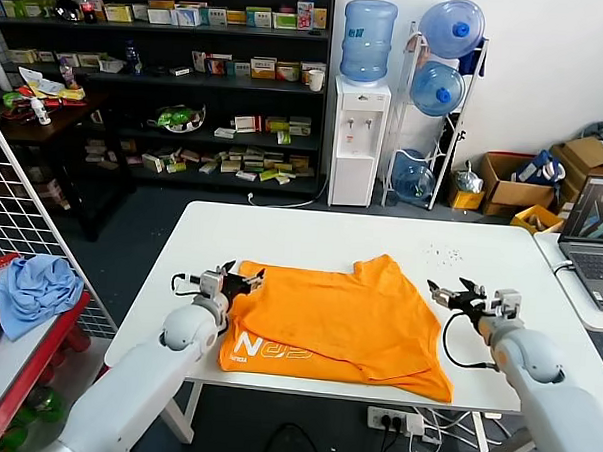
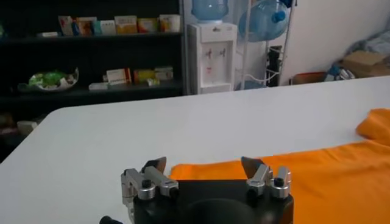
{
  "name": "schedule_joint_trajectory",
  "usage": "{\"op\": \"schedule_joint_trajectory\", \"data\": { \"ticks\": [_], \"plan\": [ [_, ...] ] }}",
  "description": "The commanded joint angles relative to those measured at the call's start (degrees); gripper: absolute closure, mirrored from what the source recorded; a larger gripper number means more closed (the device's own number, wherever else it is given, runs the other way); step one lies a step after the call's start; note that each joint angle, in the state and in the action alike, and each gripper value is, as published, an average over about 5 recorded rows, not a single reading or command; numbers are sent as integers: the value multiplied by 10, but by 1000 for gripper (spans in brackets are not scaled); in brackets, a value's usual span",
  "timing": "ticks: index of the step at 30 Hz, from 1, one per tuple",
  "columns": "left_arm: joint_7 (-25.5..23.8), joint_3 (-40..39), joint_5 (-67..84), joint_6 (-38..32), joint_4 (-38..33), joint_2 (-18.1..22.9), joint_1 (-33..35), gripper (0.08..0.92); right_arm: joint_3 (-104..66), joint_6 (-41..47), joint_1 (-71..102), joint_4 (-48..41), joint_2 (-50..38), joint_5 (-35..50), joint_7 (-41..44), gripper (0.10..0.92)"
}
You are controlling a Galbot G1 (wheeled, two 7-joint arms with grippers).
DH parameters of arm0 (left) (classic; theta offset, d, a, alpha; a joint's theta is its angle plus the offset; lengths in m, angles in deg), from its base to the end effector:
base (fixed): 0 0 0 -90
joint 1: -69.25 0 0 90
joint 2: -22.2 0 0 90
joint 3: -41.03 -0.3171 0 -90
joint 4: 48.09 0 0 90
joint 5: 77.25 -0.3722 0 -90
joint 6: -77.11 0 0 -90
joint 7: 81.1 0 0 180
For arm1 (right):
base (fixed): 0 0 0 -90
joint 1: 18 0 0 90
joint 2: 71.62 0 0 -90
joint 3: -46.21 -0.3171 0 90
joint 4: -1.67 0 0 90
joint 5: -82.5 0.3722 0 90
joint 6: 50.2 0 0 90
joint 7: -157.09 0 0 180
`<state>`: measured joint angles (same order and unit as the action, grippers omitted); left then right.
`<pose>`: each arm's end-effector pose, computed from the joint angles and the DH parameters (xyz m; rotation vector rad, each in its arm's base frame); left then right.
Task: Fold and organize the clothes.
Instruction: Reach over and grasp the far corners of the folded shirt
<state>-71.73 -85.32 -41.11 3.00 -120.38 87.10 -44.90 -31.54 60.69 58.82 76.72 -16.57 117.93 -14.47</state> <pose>0.4565 -0.0078 -0.3201 -0.3193 -2.6935 -0.1189 0.4293 -0.1741 -0.2921 0.2200 -2.6624 -0.0119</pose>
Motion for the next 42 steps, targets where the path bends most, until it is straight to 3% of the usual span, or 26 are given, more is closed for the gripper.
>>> {"op": "schedule_joint_trajectory", "data": {
  "ticks": [1,15,21,30,37,42],
  "plan": [
    [-2,-9,9,42,132,57,-90,177,46,-7,-137,-171,77,-45,64,203],
    [6,9,4,63,142,71,-82,177,70,-13,-171,-260,141,-112,129,203],
    [4,8,7,69,135,64,-75,189,70,-11,-167,-259,142,-111,105,302],
    [5,10,15,78,104,50,-50,423,72,-16,-157,-230,131,-111,93,562],
    [2,19,18,73,66,33,-28,622,72,-11,-115,-131,95,-76,56,752],
    [6,31,24,66,-6,9,5,770,57,-11,-52,-28,57,-59,27,881]
  ]
}}
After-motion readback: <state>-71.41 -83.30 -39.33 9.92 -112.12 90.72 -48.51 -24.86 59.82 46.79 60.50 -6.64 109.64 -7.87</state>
